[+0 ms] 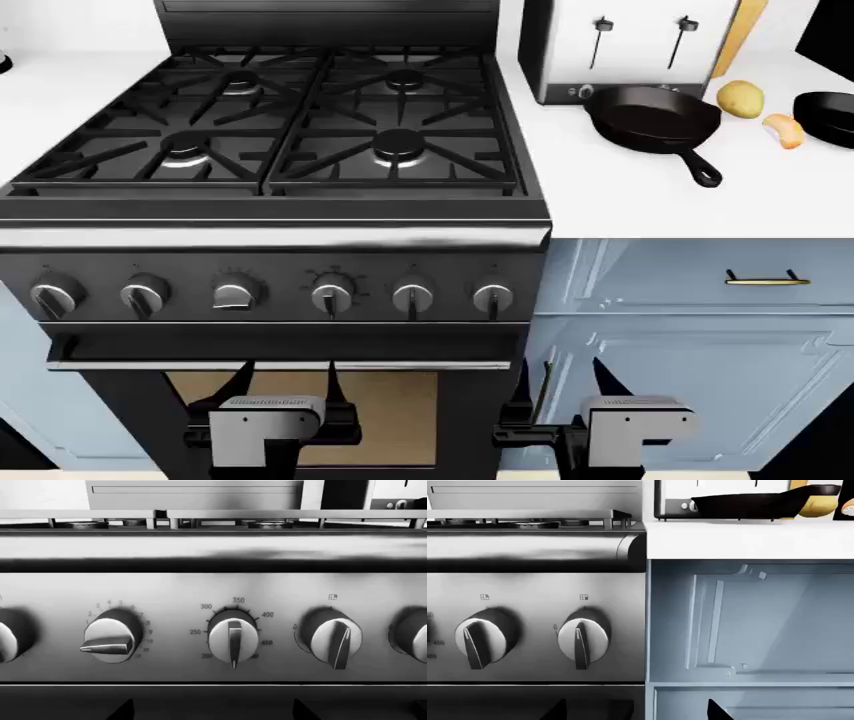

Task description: Place both pans onto different burners. Then place the potato and the sushi on different pans.

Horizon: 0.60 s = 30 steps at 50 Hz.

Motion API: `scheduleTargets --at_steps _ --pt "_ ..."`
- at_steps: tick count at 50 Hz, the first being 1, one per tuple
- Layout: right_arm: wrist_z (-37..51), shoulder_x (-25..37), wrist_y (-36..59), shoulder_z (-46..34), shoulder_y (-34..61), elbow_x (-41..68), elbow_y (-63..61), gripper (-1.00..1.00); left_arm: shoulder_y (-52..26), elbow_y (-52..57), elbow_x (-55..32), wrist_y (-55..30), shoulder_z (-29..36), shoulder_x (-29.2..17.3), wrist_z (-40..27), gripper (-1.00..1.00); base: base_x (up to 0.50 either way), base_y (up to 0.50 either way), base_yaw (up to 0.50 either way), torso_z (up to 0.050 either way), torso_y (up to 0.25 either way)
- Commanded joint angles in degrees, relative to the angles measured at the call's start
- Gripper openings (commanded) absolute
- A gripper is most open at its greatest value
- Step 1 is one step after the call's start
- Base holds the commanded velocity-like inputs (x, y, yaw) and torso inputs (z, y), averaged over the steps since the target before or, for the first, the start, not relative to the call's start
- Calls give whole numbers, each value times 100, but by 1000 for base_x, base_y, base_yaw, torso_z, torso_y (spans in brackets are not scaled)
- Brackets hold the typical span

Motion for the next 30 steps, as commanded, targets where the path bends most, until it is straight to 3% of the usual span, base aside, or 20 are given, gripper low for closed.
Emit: scheduleTargets --at_steps 1,21,30 --pt "124 89 16 -117 7 71 6 100 0 2 -88 -7 106 -91 -105 100 0 0 0 0 0" --pt "470 334 17 -446 60 276 79 100 11 23 -296 -50 408 -348 -440 100 0 -2 0 0 0" --pt "565 408 9 -531 76 328 99 100 3 15 -360 -49 490 -414 -529 100 0 -179 0 0 0"
